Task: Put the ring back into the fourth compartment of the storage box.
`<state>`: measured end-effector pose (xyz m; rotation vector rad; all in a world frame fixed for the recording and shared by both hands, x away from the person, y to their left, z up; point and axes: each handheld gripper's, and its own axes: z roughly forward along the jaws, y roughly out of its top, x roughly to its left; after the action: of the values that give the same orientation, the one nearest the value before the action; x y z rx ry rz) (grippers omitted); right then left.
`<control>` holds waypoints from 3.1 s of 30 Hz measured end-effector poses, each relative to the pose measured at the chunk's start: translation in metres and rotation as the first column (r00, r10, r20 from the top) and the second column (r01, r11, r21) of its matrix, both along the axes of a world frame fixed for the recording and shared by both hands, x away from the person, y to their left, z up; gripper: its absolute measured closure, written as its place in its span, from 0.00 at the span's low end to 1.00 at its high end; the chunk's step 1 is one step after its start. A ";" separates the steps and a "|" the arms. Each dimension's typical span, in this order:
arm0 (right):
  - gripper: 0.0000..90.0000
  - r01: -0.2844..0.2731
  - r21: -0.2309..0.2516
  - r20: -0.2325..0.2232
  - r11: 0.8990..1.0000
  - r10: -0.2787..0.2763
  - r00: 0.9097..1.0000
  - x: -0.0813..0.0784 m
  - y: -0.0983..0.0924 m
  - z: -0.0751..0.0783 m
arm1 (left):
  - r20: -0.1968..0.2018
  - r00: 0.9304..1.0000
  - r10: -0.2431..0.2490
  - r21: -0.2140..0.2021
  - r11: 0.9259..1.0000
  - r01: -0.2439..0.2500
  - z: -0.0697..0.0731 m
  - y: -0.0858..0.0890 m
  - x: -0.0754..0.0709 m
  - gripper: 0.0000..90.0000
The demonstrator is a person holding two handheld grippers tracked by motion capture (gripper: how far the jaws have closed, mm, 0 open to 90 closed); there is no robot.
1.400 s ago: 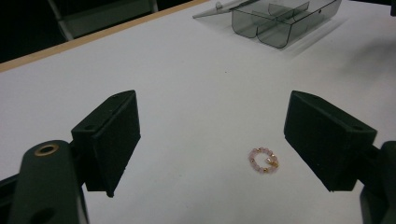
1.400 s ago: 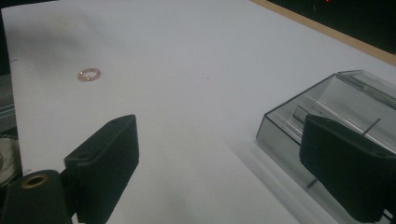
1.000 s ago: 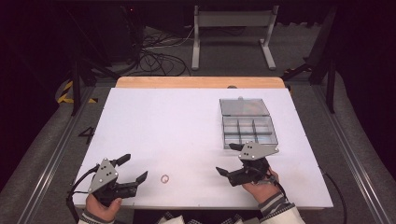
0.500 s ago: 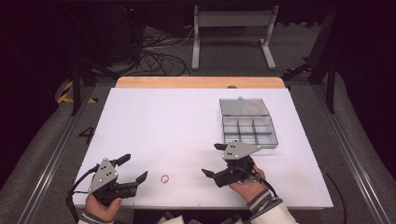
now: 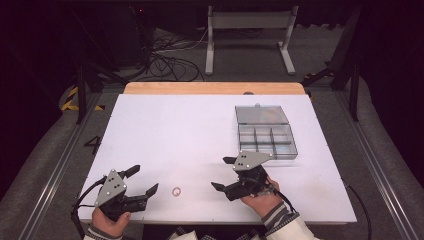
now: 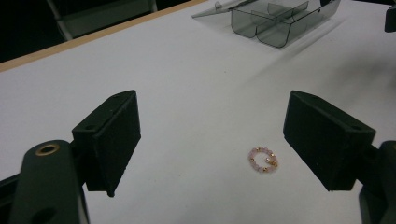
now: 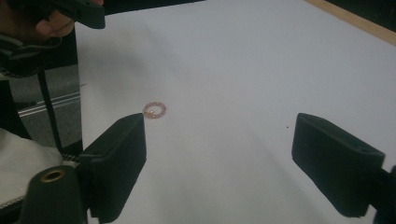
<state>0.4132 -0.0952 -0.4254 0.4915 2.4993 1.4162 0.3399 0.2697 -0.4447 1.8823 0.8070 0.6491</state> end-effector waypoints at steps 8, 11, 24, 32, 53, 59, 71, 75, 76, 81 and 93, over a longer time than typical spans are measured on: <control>0.32 -0.035 -0.019 -0.024 0.999 0.035 0.999 0.000 0.019 -0.001 | -0.003 1.000 -0.003 -0.004 1.000 0.003 0.000 0.000 0.000 0.22; 0.35 -0.044 -0.026 -0.031 0.999 0.044 0.999 0.001 0.026 -0.003 | -0.003 1.000 -0.003 -0.005 1.000 0.003 0.000 0.000 0.000 0.22; 0.38 -0.087 -0.057 -0.052 0.995 0.084 0.995 0.005 0.059 -0.014 | -0.003 1.000 -0.001 -0.005 1.000 0.001 0.000 0.001 0.000 0.22; 0.39 -0.102 -0.069 -0.063 0.992 0.097 0.993 0.007 0.072 -0.021 | -0.005 1.000 -0.001 -0.001 1.000 0.001 0.000 0.001 0.000 0.22; 0.39 -0.135 -0.111 -0.091 0.985 0.126 0.988 0.013 0.106 -0.044 | -0.004 1.000 -0.001 -0.001 1.000 0.001 0.000 0.001 0.000 0.22; 0.39 -0.148 -0.130 -0.104 0.980 0.135 0.985 0.014 0.117 -0.052 | -0.007 1.000 -0.003 0.000 1.000 0.003 0.000 0.002 0.001 0.22; 0.41 -0.148 -0.145 -0.109 0.978 0.133 0.985 0.014 0.125 -0.058 | -0.007 1.000 -0.005 -0.002 1.000 0.005 0.000 0.002 0.001 0.22; 0.52 -0.146 -0.153 -0.102 0.977 0.131 0.986 0.015 0.127 -0.059 | -0.007 1.000 -0.006 0.000 1.000 0.006 0.000 0.002 0.001 0.22; 0.54 -0.147 -0.155 -0.104 0.977 0.132 0.986 0.014 0.127 -0.059 | -0.007 1.000 -0.005 0.000 1.000 0.005 0.000 0.002 0.001 0.22; 0.67 -0.150 -0.166 -0.100 0.975 0.134 0.986 0.015 0.129 -0.062 | -0.007 1.000 -0.006 0.000 1.000 0.006 0.000 0.002 0.001 0.22; 0.87 -0.155 -0.203 -0.097 0.967 0.137 0.986 0.016 0.133 -0.064 | -0.007 1.000 -0.006 -0.001 1.000 0.006 -0.001 0.002 0.001 0.22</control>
<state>0.4293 0.0379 -0.4898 0.3367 2.7621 1.1816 0.3413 0.2714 -0.4452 1.8866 0.8058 0.6380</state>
